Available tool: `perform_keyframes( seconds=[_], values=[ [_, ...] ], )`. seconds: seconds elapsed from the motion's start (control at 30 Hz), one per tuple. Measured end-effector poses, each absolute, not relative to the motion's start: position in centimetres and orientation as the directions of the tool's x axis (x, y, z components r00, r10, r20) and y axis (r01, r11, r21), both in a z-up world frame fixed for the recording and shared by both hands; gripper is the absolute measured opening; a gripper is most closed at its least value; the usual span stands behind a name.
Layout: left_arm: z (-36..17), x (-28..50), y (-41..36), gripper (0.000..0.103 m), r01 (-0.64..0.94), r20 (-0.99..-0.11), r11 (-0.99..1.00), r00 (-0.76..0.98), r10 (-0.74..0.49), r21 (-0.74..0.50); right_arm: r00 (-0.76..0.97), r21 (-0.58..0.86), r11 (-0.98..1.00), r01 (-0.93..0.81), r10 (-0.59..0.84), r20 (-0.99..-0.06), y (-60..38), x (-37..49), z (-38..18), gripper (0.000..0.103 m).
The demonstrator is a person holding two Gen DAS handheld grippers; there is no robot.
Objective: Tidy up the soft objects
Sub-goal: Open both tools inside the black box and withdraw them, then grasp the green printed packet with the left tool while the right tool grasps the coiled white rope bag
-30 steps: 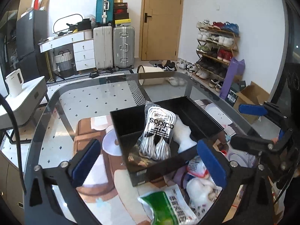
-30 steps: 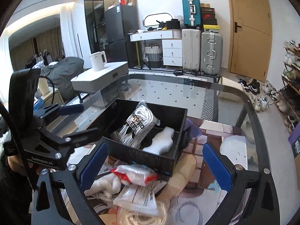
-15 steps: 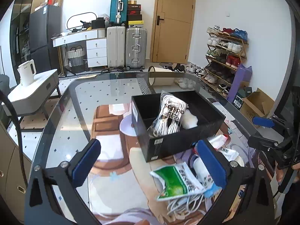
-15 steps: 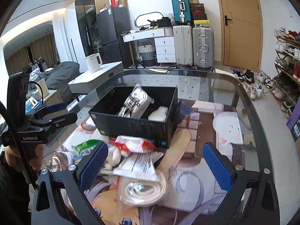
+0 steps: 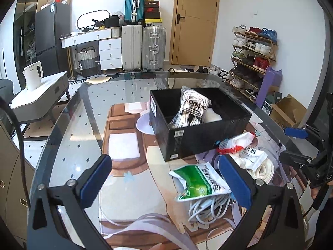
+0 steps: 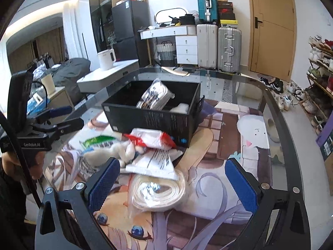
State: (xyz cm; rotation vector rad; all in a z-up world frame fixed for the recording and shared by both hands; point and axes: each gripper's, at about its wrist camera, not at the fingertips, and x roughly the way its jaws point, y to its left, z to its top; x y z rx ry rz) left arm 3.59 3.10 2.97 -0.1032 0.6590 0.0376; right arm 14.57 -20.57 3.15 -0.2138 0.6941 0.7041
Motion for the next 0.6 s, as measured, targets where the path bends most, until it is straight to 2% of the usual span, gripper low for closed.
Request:
perform_keyframes(
  seconds=[0.6],
  values=[
    [1.1,3.0,1.8,0.103,-0.038,-0.649,0.998,0.760,-0.006,-0.055,0.452,0.030,0.708,-0.706,0.482,-0.750,-19.0,14.4,-1.0,0.102]
  ],
)
